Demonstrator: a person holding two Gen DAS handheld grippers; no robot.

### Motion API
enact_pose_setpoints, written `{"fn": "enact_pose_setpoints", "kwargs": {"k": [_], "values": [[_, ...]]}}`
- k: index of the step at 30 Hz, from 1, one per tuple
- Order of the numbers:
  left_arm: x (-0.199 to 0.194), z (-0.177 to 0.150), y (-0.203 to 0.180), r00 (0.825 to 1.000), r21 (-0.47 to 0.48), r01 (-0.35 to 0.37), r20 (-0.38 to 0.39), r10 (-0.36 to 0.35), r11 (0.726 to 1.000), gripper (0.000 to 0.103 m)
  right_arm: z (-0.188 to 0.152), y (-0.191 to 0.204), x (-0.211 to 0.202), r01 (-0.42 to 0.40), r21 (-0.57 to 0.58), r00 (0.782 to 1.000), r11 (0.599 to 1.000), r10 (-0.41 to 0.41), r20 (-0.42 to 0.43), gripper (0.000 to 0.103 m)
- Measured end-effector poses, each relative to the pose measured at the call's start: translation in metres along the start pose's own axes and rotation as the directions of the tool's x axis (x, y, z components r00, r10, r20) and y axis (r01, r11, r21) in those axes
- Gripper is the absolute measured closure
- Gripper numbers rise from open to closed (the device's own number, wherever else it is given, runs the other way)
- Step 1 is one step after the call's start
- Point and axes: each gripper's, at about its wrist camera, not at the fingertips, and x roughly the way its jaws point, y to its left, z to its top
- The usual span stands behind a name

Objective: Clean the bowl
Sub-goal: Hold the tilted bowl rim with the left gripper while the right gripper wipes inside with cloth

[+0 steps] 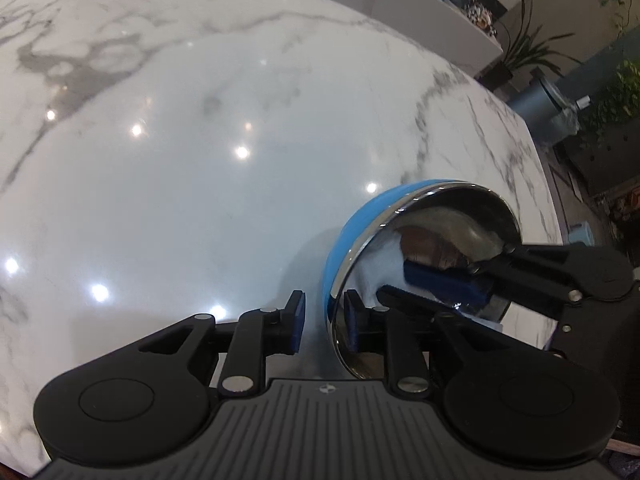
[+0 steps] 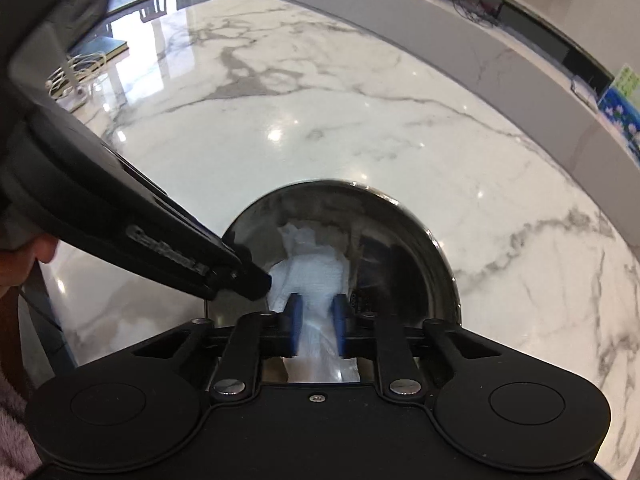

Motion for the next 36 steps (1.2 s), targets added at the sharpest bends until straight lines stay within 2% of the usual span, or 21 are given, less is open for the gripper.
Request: {"fn": "enact_pose_setpoints", "kwargs": {"k": [6, 12, 14, 17, 22, 27, 30, 33, 36], "values": [[0.001, 0.012, 0.003, 0.998, 0.013, -0.006, 0.057, 0.005, 1.000, 0.078, 0.007, 0.002, 0.007, 0.015, 0.003, 0.999, 1.000, -0.015, -0.035, 0.090], [0.011, 0.012, 0.000, 1.000, 0.015, 0.001, 0.023, -0.001, 1.000, 0.082, 0.010, -0.005, 0.007, -0.008, 0.020, 0.998, 1.000, 0.009, -0.067, 0.090], [0.010, 0.009, -0.002, 1.000, 0.028, 0.000, 0.018, -0.001, 1.000, 0.083, 0.011, -0.011, 0.004, -0.046, 0.031, 0.996, 0.998, 0.049, -0.081, 0.089], [0.008, 0.006, -0.008, 1.000, 0.050, -0.019, 0.020, 0.018, 0.999, 0.084, 0.010, -0.010, 0.000, -0.092, -0.013, 0.990, 0.996, 0.090, -0.107, 0.089], [0.011, 0.006, -0.006, 1.000, 0.040, -0.023, 0.006, 0.023, 0.999, 0.084, 0.012, -0.010, 0.008, -0.101, -0.063, 0.986, 0.993, 0.092, -0.140, 0.089], [0.011, 0.005, -0.006, 0.999, 0.049, -0.028, -0.016, 0.028, 0.998, 0.081, 0.014, -0.007, 0.012, -0.075, -0.072, 0.987, 0.995, 0.064, -0.151, 0.091], [0.010, 0.005, -0.005, 0.999, 0.056, -0.041, -0.026, 0.042, 0.998, 0.075, 0.014, -0.006, 0.013, -0.059, -0.074, 0.986, 0.996, 0.047, -0.158, 0.092], [0.010, 0.006, -0.004, 0.998, 0.060, -0.037, -0.039, 0.039, 0.998, 0.074, 0.015, -0.004, 0.013, -0.008, -0.090, 0.986, 0.996, -0.007, -0.165, 0.092], [0.010, 0.006, -0.009, 0.996, 0.099, -0.073, -0.038, 0.077, 0.992, 0.074, 0.014, -0.001, 0.014, 0.041, -0.104, 0.984, 0.994, -0.058, -0.167, 0.092]]}}
